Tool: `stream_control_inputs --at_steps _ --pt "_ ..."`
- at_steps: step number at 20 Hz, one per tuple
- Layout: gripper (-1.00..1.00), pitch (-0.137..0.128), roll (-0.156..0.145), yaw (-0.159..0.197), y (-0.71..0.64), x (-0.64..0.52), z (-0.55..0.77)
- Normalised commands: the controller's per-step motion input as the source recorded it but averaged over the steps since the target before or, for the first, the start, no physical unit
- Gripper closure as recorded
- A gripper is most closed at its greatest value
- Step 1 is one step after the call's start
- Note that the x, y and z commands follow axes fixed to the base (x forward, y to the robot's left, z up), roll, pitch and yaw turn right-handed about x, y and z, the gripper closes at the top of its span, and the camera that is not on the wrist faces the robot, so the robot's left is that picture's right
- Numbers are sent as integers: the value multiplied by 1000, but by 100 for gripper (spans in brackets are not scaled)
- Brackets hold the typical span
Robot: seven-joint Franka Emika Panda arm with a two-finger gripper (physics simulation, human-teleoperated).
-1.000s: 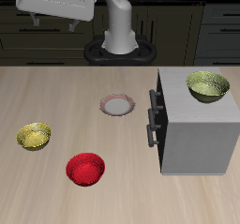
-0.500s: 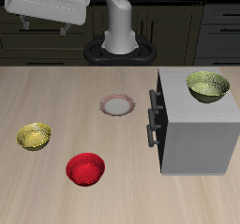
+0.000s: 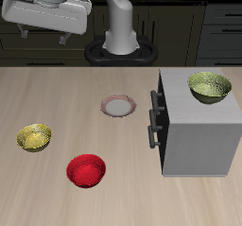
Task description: Place the yellow bowl on the plate
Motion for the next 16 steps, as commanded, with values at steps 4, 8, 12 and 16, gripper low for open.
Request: stream_control_inputs --at_steps 4,8,12,16 --pt "-100 12 36 7 265 231 -84" --pt "-100 -1 26 -3 142 109 -3" --pt "-100 32 9 2 127 193 -202" --pt "-100 36 25 5 153 159 -301"
